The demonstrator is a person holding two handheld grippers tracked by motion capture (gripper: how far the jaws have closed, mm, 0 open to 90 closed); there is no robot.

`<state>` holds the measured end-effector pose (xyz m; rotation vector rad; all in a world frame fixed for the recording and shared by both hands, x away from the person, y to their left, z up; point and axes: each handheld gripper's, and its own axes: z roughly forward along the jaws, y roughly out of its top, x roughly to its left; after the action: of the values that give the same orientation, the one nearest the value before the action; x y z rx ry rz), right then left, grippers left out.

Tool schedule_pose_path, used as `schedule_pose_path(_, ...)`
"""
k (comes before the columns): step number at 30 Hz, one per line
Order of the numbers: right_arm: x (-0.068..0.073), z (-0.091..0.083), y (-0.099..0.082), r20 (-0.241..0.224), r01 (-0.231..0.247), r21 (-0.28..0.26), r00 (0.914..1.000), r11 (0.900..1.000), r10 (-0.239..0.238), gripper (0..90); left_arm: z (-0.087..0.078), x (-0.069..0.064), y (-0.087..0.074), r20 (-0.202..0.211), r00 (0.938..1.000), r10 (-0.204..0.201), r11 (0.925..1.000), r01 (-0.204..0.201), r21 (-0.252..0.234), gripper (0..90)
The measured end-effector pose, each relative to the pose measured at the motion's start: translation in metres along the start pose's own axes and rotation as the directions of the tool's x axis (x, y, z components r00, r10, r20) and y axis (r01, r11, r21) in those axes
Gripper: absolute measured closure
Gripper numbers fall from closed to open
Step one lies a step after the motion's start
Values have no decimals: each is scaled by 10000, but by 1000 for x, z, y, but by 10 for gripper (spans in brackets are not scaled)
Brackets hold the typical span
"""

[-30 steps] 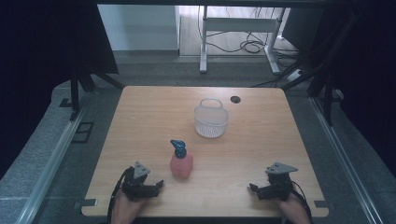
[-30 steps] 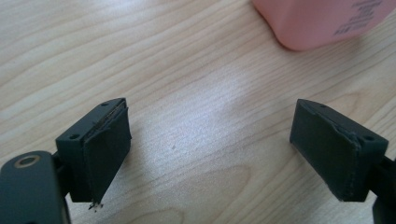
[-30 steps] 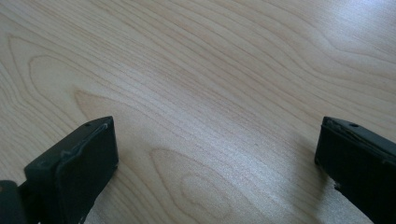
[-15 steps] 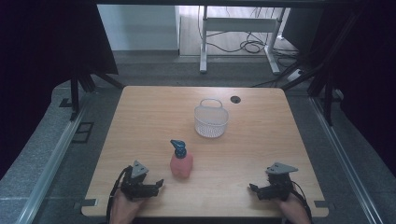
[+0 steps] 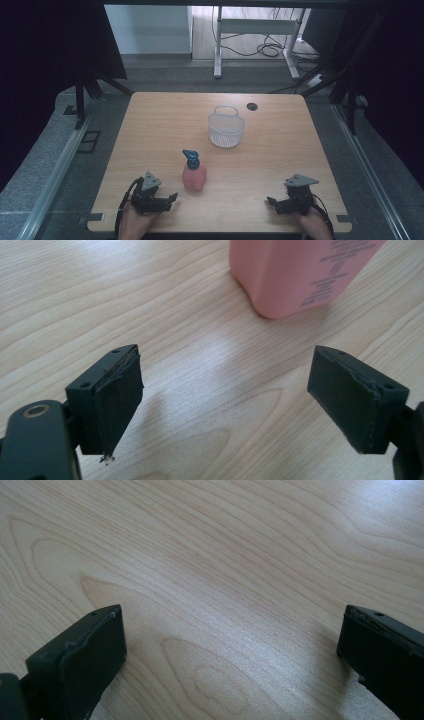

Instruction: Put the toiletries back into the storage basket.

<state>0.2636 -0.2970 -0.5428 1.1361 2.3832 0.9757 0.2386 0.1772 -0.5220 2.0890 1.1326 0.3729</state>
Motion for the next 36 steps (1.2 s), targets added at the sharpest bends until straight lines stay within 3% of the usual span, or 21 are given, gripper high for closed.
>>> schedule_pose_path(13, 0, 0, 0, 0, 2, -2, 10000, 10000, -2, 0, -9, 2, 10, 355, 9994, -32, 9994, 44, -347, 180)
schedule_pose_path(36, 0, 0, 0, 3, 3, 1, 10000, 10000, -3, 0, -18, -8, 41, 964, 9946, 381, 9974, -318, -652, 227)
